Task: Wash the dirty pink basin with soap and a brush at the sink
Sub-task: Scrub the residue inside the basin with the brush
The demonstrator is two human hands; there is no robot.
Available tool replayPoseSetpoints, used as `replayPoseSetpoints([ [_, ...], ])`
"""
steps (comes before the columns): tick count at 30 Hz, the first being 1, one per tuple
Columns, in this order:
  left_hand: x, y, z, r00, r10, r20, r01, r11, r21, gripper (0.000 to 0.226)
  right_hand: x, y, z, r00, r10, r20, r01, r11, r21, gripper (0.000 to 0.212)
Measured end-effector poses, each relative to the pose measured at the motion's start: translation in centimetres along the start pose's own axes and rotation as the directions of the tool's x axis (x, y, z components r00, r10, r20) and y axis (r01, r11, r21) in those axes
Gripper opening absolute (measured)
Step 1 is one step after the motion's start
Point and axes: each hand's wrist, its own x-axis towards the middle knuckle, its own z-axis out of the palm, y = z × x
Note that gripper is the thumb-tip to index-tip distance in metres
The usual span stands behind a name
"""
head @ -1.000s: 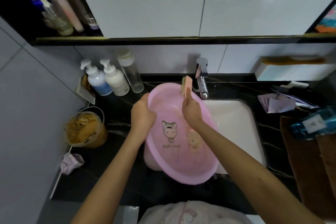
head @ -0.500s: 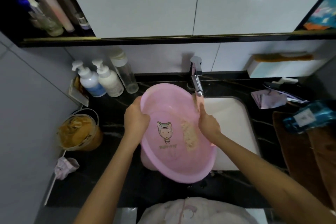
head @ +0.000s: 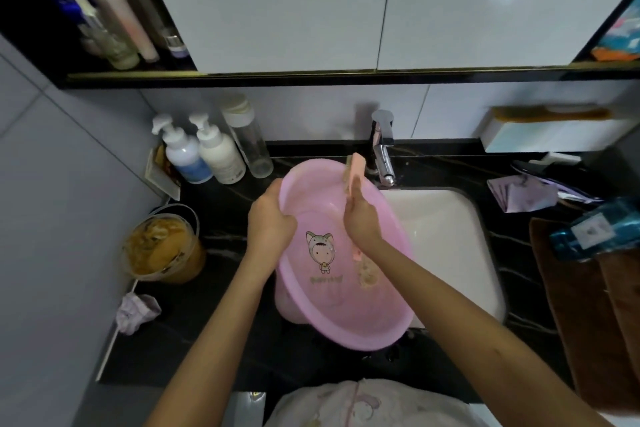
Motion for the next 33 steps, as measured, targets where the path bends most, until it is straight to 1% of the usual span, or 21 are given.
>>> replayPoseSetpoints([
  [1, 0.1, -0.2, -0.1, 1.0, 0.002, 0.006, -0.002, 1.0, -0.024, 0.054, -0.7, -1.3, 0.5, 0.991, -0.13, 0.026, 0.13, 0.992, -0.004, 0.054],
  [2, 0.2, -0.4, -0.3, 1.0, -0.003, 0.01, 0.003, 0.998, -0.061, 0.05, -1.8, -2.4, 1.2, 0.964, -0.253, 0.081, 0.254, 0.967, 0.002, 0.055],
  [3, 0.2, -0.6, -0.5, 1.0, -0.006, 0.015, 0.008, 0.994, -0.106, 0.044, -2.8, -3.2, 1.7, 0.935, -0.335, 0.118, 0.334, 0.942, 0.024, 0.055],
  [4, 0.3, -0.7, -0.5, 1.0, -0.006, 0.011, 0.007, 0.987, -0.161, 0.035, -3.2, -3.4, 1.9, 0.917, -0.379, 0.124, 0.38, 0.925, 0.021, 0.056],
  [5, 0.2, -1.0, -0.6, 1.0, -0.018, -0.007, 0.016, 0.977, -0.21, 0.025, -3.0, -3.4, 2.0, 0.918, -0.38, 0.114, 0.382, 0.924, 0.008, 0.056],
  [6, 0.1, -1.3, -0.6, 0.999, -0.033, -0.037, 0.022, 0.965, -0.262, 0.019, -2.4, -3.3, 1.9, 0.939, -0.333, 0.084, 0.333, 0.943, 0.015, 0.055],
  [8, -0.1, -1.6, -0.3, 0.994, -0.076, -0.082, 0.043, 0.938, -0.345, 0.032, -1.8, -3.5, 1.4, 0.976, -0.214, 0.042, 0.209, 0.974, 0.086, 0.054],
  [9, -0.2, -1.5, -0.1, 0.99, -0.114, -0.086, 0.074, 0.924, -0.375, 0.039, -2.3, -3.9, 1.3, 0.973, -0.226, 0.053, 0.22, 0.97, 0.103, 0.054],
  [11, -0.1, -1.5, 0.1, 0.982, -0.174, -0.072, 0.128, 0.9, -0.417, 0.05, -4.7, -4.6, 1.8, 0.927, -0.352, 0.126, 0.34, 0.934, 0.111, 0.056],
  [13, -0.1, -1.7, 0.1, 0.984, -0.171, -0.057, 0.125, 0.876, -0.466, 0.056, -7.2, -4.6, 2.2, 0.89, -0.413, 0.193, 0.4, 0.91, 0.106, 0.057],
  [14, -0.2, -1.8, 0.1, 0.983, -0.173, -0.053, 0.125, 0.86, -0.494, 0.057, -7.2, -4.2, 2.4, 0.895, -0.404, 0.19, 0.392, 0.915, 0.097, 0.056],
  [16, -0.3, -1.7, 0.2, 0.982, -0.188, -0.032, 0.142, 0.834, -0.532, 0.057, -5.9, -4.1, 2.1, 0.946, -0.299, 0.126, 0.277, 0.947, 0.163, 0.056],
  [17, -0.3, -1.6, 0.3, 0.981, -0.194, -0.027, 0.148, 0.825, -0.546, 0.057, -5.7, -4.2, 1.8, 0.957, -0.264, 0.117, 0.238, 0.951, 0.198, 0.056],
  [18, -0.3, -1.5, 0.4, 0.979, -0.203, -0.028, 0.153, 0.814, -0.56, 0.059, -6.2, -4.5, 1.6, 0.955, -0.265, 0.136, 0.235, 0.95, 0.204, 0.056],
  [22, 0.1, -1.8, 0.5, 0.958, -0.288, 0.012, 0.228, 0.732, -0.642, 0.07, -11.0, -4.1, 1.1, 0.864, -0.407, 0.298, 0.382, 0.913, 0.141, 0.058],
  [23, 0.3, -1.9, 0.5, 0.952, -0.303, 0.041, 0.251, 0.699, -0.67, 0.073, -10.9, -4.1, 1.1, 0.859, -0.413, 0.303, 0.396, 0.911, 0.119, 0.058],
  [26, 0.5, -2.3, 0.5, 0.937, -0.316, 0.15, 0.317, 0.586, -0.746, 0.08, -10.0, -4.1, 0.8, 0.883, -0.377, 0.279, 0.369, 0.926, 0.085, 0.06],
  [27, 0.4, -2.2, 0.4, 0.924, -0.343, 0.171, 0.343, 0.545, -0.765, 0.08, -10.3, -4.1, 0.6, 0.874, -0.385, 0.296, 0.38, 0.922, 0.076, 0.061],
  [30, 0.7, -2.2, 0.3, 0.909, -0.372, 0.187, 0.355, 0.459, -0.814, 0.078, -13.3, -2.7, -0.4, 0.809, -0.435, 0.395, 0.474, 0.881, 0.0, 0.063],
  [31, 0.9, -2.4, 0.5, 0.905, -0.374, 0.2, 0.366, 0.449, -0.815, 0.077, -14.3, -1.8, -0.8, 0.782, -0.443, 0.438, 0.5, 0.866, -0.019, 0.064],
  [33, 0.7, -2.2, 0.3, 0.901, -0.374, 0.22, 0.386, 0.46, -0.8, 0.074, -15.5, 0.1, -1.9, 0.76, -0.419, 0.497, 0.496, 0.868, -0.026, 0.066],
])
